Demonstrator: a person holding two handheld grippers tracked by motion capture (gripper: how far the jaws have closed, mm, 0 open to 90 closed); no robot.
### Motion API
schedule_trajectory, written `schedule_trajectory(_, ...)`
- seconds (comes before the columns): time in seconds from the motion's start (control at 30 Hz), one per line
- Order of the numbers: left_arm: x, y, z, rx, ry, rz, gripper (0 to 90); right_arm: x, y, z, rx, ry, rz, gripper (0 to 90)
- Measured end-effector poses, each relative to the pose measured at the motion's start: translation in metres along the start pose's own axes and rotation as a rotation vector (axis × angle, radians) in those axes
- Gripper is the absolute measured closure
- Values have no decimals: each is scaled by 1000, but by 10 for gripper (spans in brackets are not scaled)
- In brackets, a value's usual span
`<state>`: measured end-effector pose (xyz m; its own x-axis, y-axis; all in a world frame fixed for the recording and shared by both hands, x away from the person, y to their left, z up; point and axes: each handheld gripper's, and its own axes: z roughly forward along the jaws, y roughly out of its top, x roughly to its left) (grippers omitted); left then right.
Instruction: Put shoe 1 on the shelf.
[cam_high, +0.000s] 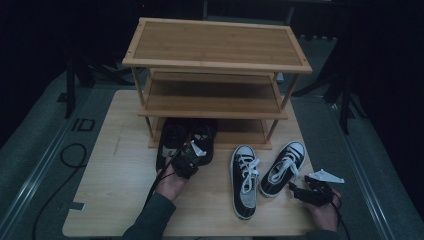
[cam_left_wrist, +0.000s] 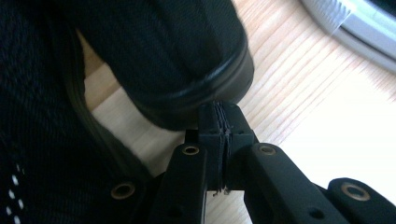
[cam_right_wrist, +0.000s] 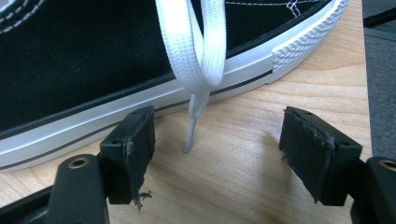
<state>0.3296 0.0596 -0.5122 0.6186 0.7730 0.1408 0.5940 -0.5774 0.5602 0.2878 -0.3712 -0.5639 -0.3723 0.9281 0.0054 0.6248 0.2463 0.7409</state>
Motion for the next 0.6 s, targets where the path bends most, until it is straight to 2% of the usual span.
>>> schedule_trajectory(0.27,1,3,0,-9,5,-9,889,0,0,0,0,0,0,265)
schedule_trajectory(0.6,-4,18,12,-10,14,-1,890,0,0,0,0,1,0,265)
